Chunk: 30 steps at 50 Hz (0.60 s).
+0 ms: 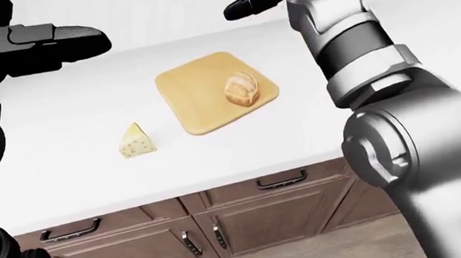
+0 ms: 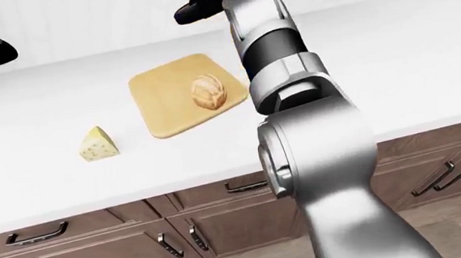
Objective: Place the bread and cheese on the cutting board.
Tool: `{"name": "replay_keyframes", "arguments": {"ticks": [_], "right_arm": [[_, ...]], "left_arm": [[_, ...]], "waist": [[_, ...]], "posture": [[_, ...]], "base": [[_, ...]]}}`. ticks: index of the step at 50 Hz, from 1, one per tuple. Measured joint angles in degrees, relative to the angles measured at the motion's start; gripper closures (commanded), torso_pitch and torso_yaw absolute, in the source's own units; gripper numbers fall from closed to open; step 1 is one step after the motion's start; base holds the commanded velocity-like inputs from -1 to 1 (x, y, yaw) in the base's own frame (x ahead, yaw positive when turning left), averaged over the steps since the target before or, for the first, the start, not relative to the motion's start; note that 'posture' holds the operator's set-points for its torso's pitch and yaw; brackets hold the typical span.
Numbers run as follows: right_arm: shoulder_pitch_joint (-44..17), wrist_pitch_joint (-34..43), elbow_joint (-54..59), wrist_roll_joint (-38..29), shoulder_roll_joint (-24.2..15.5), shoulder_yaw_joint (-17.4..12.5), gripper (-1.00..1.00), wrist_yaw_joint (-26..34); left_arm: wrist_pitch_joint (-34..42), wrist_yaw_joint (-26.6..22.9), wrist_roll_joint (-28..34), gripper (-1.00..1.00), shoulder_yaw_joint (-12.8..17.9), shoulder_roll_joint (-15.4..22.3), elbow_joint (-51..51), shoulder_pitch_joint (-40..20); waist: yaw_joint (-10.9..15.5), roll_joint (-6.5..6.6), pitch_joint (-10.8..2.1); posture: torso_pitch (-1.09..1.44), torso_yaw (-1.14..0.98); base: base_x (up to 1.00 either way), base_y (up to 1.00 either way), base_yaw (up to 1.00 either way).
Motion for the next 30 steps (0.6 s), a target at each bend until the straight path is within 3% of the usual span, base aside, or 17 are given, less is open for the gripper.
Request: {"name": "replay_keyframes", "arguments": {"ticks": [3, 8, 16, 21, 24, 30], "right_arm": [[1.2, -0.6, -3.3, -0.3, -1.1, 1.7, -1.00, 1.7], [6.0, 0.9, -13.1, 2.5, -2.8, 1.3, -1.00, 4.6], [21.9, 16.5, -48.5, 4.2, -6.8, 3.3, -1.00, 9.1], [30.8, 26.1, -66.1, 3.9, -7.5, 1.1, -1.00, 10.4], [35.3, 29.0, -72.7, 2.2, -8.7, 2.0, -1.00, 10.9], [40.7, 33.8, -82.8, 2.9, -8.2, -1.6, -1.00, 10.2]], "left_arm": [[0.5, -0.4, 0.4, -1.00, 0.0, -0.3, 0.0, 0.1], [1.0, -1.0, 1.0, -1.00, 0.4, -0.4, -0.3, 0.0], [1.5, -1.1, 1.6, -1.00, 0.9, -0.5, -0.3, -0.1], [1.7, -1.7, 2.7, -1.00, 0.1, -1.3, -0.5, 0.2], [2.2, -1.9, 3.0, -1.00, 0.5, -1.3, -0.4, 0.1], [2.3, -2.2, 3.5, -1.00, 0.7, -1.5, -0.6, 0.0]], "waist": [[-0.1, -0.09, -0.05], [0.2, -0.38, -0.06], [0.8, -1.27, 0.18], [1.1, -1.86, 0.08], [1.0, -2.08, -0.01], [1.2, -2.14, -0.17]], "posture": [[0.00, 0.00], [0.00, 0.00], [0.00, 0.00], [0.00, 0.00], [0.00, 0.00], [0.00, 0.00]], "base": [[0.00, 0.00, 0.00], [0.00, 0.00, 0.00], [0.00, 0.00, 0.00], [0.00, 0.00, 0.00], [0.00, 0.00, 0.00], [0.00, 0.00, 0.00]]}}
